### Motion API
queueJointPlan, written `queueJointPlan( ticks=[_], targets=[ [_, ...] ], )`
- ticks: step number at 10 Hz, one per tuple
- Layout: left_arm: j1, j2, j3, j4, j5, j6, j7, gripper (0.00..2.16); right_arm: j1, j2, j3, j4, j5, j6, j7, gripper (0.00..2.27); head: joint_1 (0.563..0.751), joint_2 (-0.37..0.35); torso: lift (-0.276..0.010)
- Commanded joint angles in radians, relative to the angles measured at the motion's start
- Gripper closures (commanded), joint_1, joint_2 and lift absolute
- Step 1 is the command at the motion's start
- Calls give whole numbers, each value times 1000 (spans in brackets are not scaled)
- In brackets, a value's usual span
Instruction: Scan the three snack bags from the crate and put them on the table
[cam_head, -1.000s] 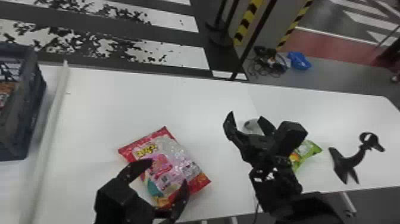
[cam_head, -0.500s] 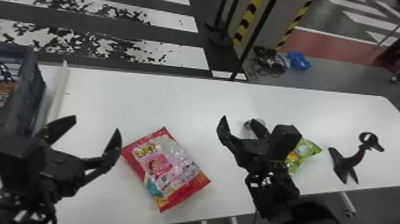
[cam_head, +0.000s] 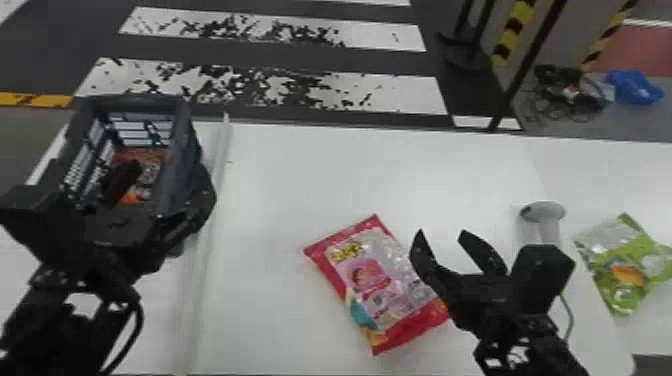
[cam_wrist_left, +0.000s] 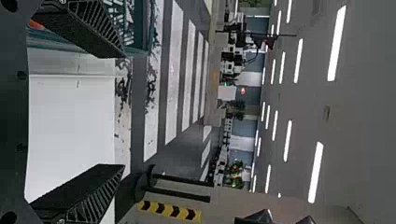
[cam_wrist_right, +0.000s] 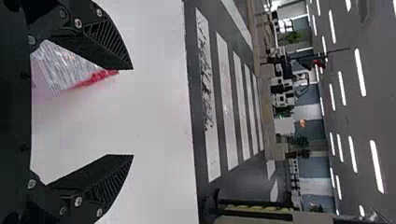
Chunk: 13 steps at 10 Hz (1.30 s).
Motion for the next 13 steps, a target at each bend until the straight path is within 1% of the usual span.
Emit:
queueJointPlan(
  ticks=[1,2,3,4,5,6,8,10,12,13],
  targets=[
    [6,-7,41,-1,23,0,-1,26,12,0,94,-13,2,59,15,1058,695,14,-94],
    [14,-8,53,-2,26,3,-3,26,9,1,136,-13,3,102,15,1838,695,92,-94],
    [20,-7,69,-7,29,3,-9,26,1,0,168,-14,6,139,15,2138,695,151,-94],
    [26,-7,81,-8,34,6,-13,26,1,-5,202,-13,10,139,17,2142,695,199,-94],
    [31,-8,93,-8,40,6,-15,26,-5,-8,226,-2,13,139,34,2223,695,221,-94],
    [32,-7,99,-7,52,9,-20,26,-25,-8,252,24,14,139,35,2223,695,259,-94],
    [32,-8,99,-5,52,9,-21,26,-63,1,301,81,8,136,35,2223,695,311,-94],
    [31,-8,90,-1,52,9,-26,26,-120,28,355,173,16,117,34,2223,695,341,-94],
    [34,-7,92,-2,52,9,-38,26,-184,70,369,290,19,74,25,2223,695,350,-94],
    [35,-4,90,-2,51,9,-43,26,-212,90,375,339,33,50,5,2223,695,350,-94]
  ],
)
